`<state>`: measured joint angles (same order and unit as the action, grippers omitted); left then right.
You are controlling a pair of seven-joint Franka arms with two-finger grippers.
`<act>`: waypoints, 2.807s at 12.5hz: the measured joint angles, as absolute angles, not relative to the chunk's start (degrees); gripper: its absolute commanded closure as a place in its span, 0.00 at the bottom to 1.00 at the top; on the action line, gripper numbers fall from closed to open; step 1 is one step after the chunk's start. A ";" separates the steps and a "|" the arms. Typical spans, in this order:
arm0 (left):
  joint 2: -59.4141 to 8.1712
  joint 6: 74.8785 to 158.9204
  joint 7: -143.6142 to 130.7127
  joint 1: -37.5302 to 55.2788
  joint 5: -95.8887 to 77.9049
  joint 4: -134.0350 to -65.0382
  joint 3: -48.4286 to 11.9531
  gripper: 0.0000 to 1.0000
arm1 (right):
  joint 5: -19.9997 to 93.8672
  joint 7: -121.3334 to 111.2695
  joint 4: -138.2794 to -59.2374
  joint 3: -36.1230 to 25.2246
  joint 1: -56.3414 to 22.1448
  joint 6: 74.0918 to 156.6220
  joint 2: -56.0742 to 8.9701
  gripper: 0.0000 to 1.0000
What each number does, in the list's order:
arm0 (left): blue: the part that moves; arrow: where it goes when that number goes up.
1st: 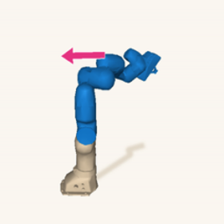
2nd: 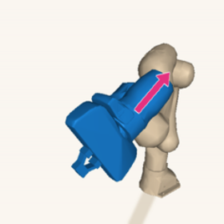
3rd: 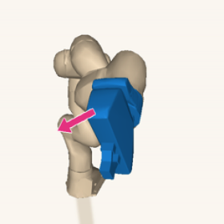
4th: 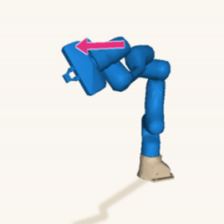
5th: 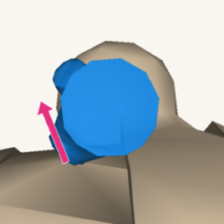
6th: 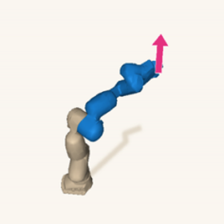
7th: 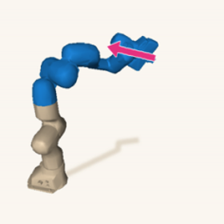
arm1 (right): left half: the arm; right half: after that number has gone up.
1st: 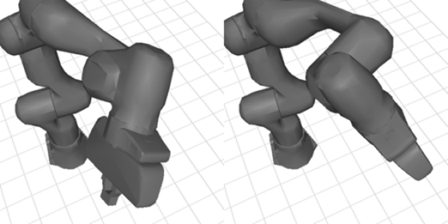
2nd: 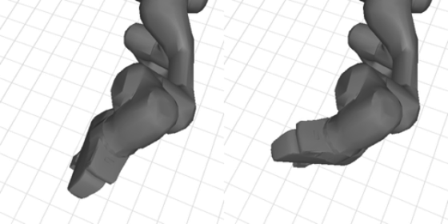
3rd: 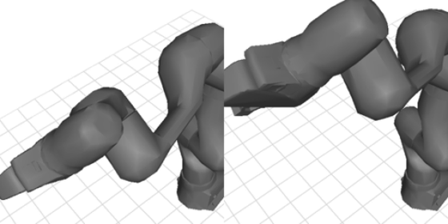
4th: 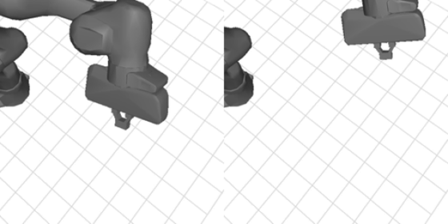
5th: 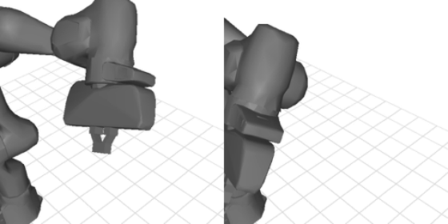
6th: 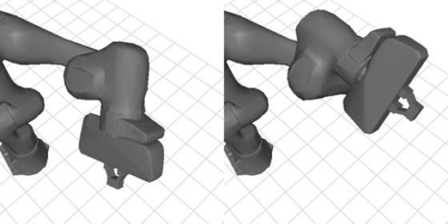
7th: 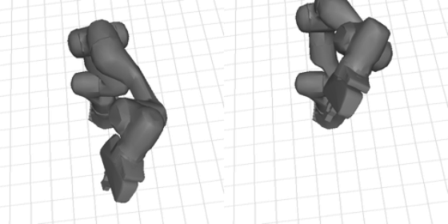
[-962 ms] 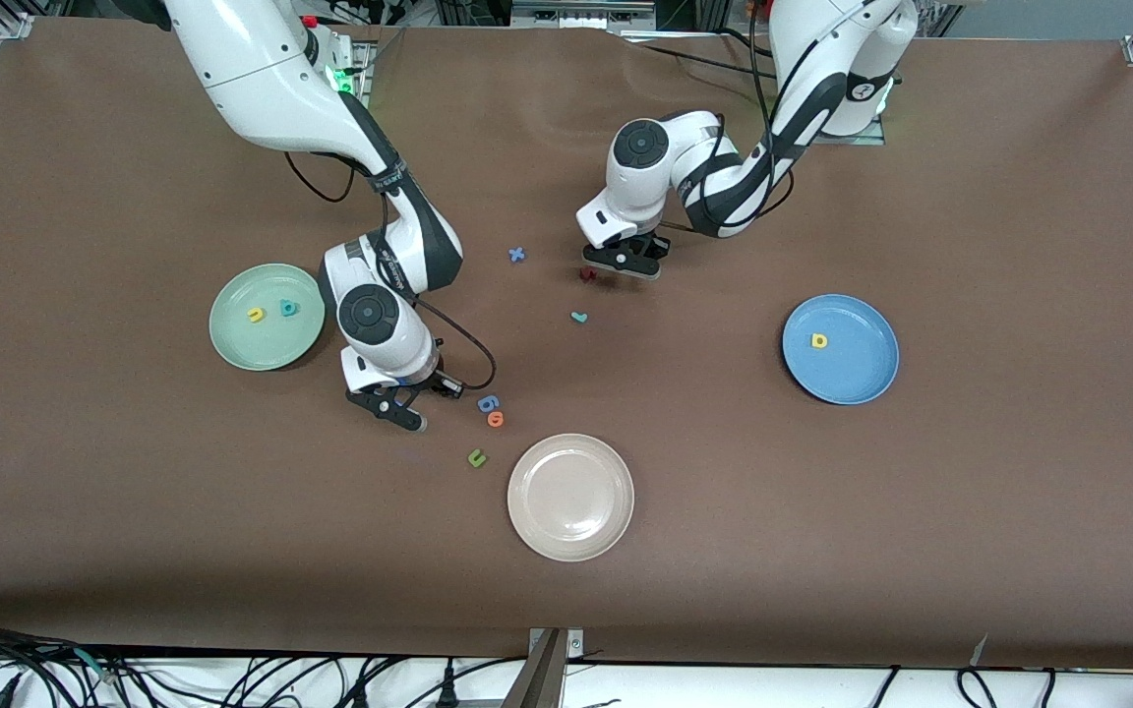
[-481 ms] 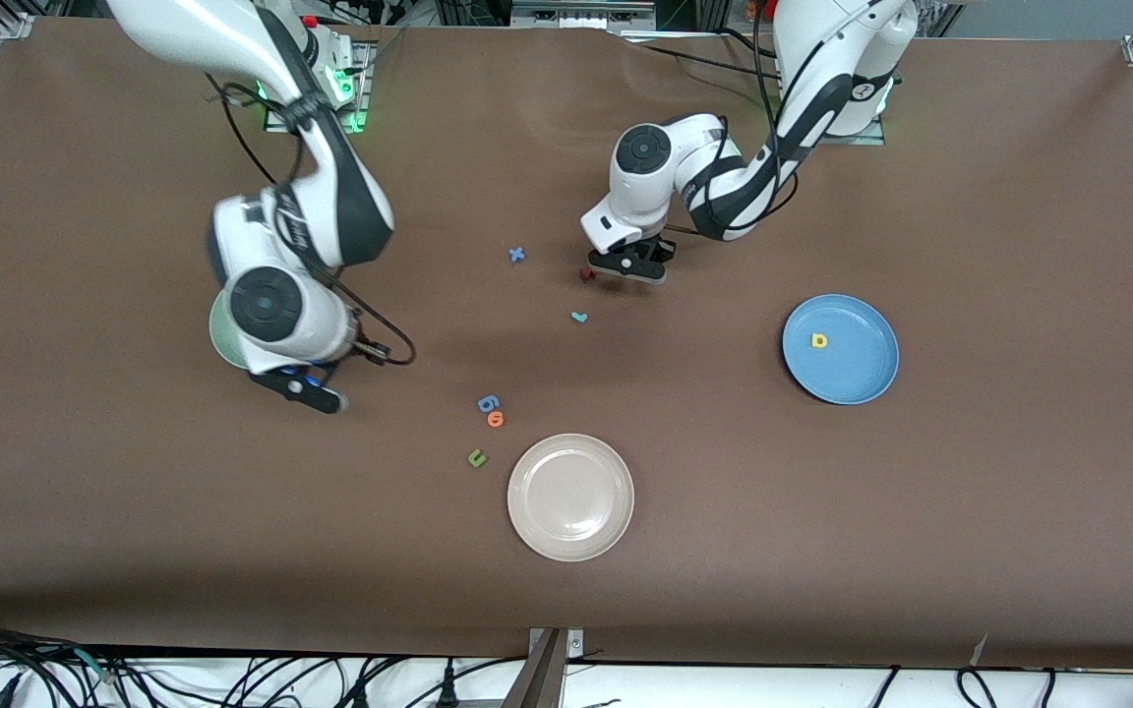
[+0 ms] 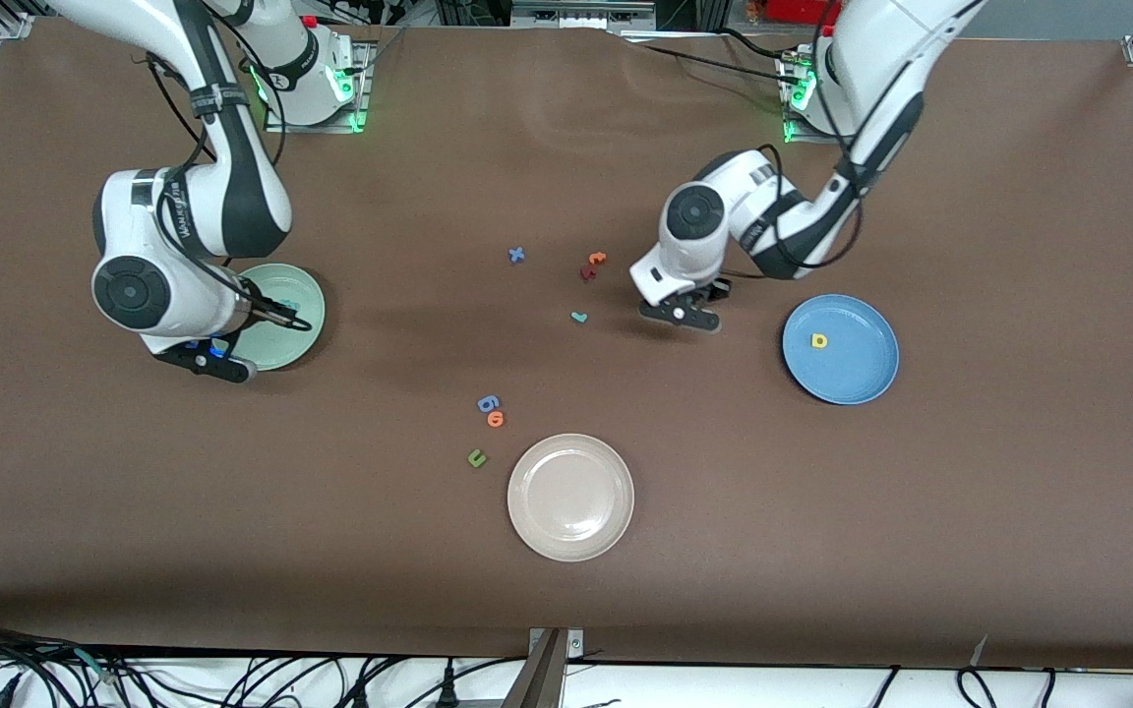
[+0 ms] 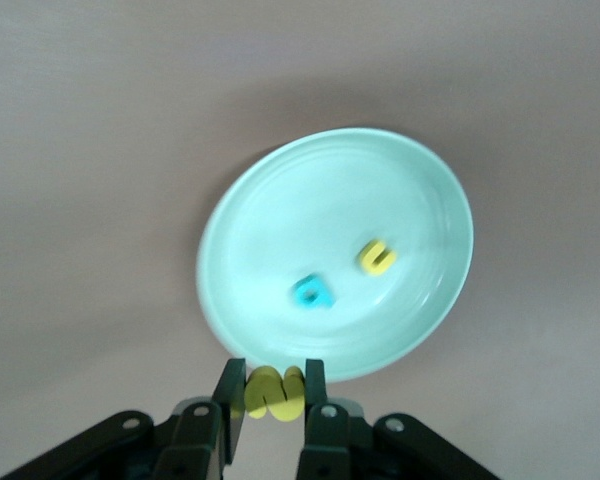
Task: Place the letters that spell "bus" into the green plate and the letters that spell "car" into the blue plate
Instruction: 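Place the yellow 2 on the green plate while the left gripper carries teal c, then place the teal c on the blue plate while the right gripper returns to rest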
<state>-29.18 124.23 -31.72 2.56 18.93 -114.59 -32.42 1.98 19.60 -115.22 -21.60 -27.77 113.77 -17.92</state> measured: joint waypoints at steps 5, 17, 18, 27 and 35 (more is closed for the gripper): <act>-28.17 112.01 -13.02 -8.29 15.53 -104.67 -33.63 0.84 | 2.00 14.00 -130.78 -23.35 -27.85 131.22 -16.80 1.00; -35.03 111.89 10.46 -21.33 22.77 -104.82 -33.00 0.00 | 2.03 9.11 -126.56 -25.75 -27.76 123.57 -13.32 0.01; -35.05 111.89 10.56 -21.56 22.74 -104.31 -33.12 0.00 | 2.03 9.11 -122.13 -25.77 -27.75 117.59 -12.47 0.01; -34.98 115.44 -17.01 -19.92 15.01 -103.42 -46.72 0.00 | 3.47 8.82 -83.41 -25.75 -27.48 90.09 -19.56 0.00; -38.22 136.35 -58.66 -1.67 15.04 -104.39 -43.84 0.00 | 7.19 7.78 -80.49 -25.39 -27.00 94.46 -21.57 0.00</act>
